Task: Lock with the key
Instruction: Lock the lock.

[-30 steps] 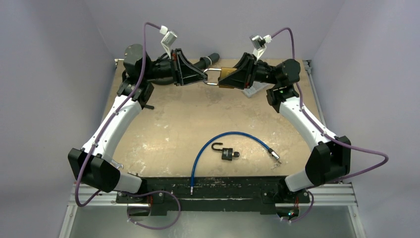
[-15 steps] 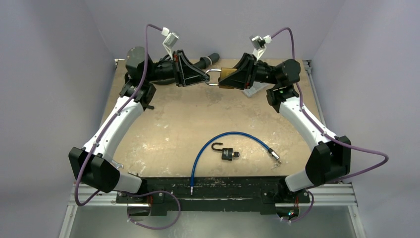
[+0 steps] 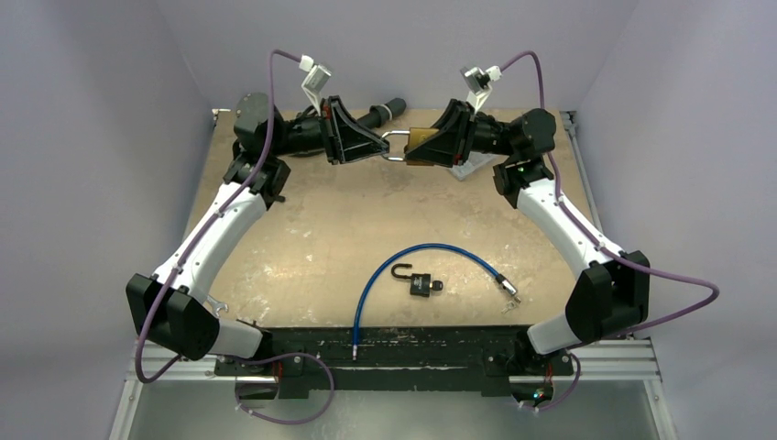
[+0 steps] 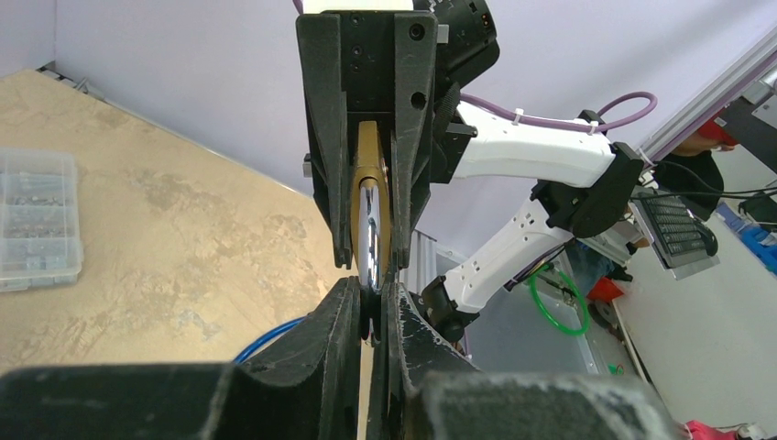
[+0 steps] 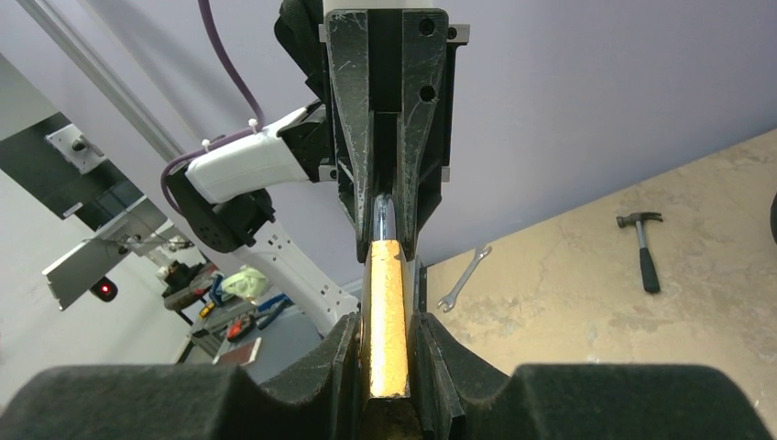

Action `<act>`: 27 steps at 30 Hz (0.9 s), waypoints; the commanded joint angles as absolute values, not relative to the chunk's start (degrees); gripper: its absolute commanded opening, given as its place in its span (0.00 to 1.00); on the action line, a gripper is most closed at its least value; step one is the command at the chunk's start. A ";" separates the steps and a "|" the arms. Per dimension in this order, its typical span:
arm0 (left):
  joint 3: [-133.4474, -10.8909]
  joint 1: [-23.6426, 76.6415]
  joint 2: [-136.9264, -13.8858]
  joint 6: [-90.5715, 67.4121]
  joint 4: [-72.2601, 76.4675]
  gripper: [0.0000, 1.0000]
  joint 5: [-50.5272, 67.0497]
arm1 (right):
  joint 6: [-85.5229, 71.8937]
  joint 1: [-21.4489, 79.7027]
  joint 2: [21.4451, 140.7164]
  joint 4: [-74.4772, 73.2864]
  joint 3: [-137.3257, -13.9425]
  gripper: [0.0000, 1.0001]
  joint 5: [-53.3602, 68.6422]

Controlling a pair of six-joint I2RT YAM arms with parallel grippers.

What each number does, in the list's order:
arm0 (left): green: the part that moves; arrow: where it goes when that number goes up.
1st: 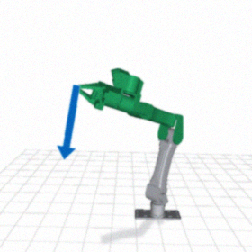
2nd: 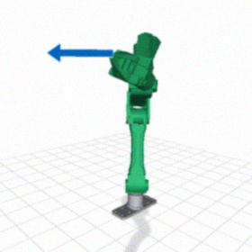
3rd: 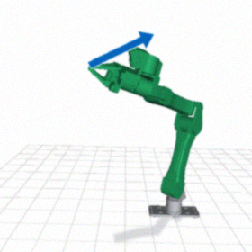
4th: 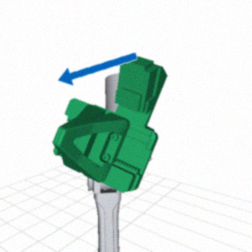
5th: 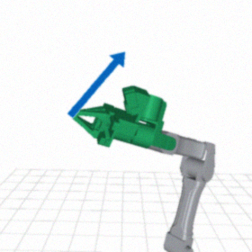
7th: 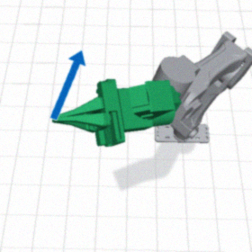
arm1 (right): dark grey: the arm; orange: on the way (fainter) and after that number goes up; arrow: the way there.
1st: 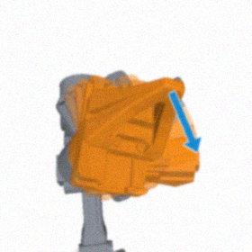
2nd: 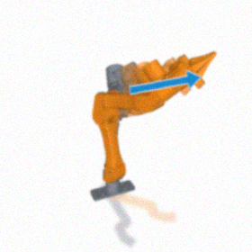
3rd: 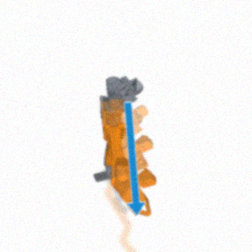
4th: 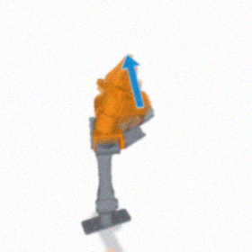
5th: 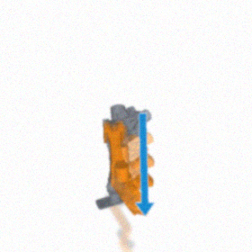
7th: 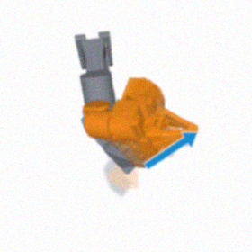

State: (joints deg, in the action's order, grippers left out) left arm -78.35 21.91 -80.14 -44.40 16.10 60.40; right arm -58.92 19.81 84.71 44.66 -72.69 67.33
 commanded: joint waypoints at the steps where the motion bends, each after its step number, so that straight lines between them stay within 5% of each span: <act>1: -76.00 31.37 -83.09 -44.43 16.61 0.00 59.02 | -59.32 28.62 84.19 48.38 -77.11 0.00 62.14; 27: -71.88 35.12 -85.08 -48.66 22.14 0.00 57.22 | -59.84 34.58 86.81 49.30 -80.04 0.00 60.73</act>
State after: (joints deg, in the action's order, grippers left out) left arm -74.67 24.03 -79.37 -48.80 24.82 59.72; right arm -59.37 21.19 85.27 45.93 -74.98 70.35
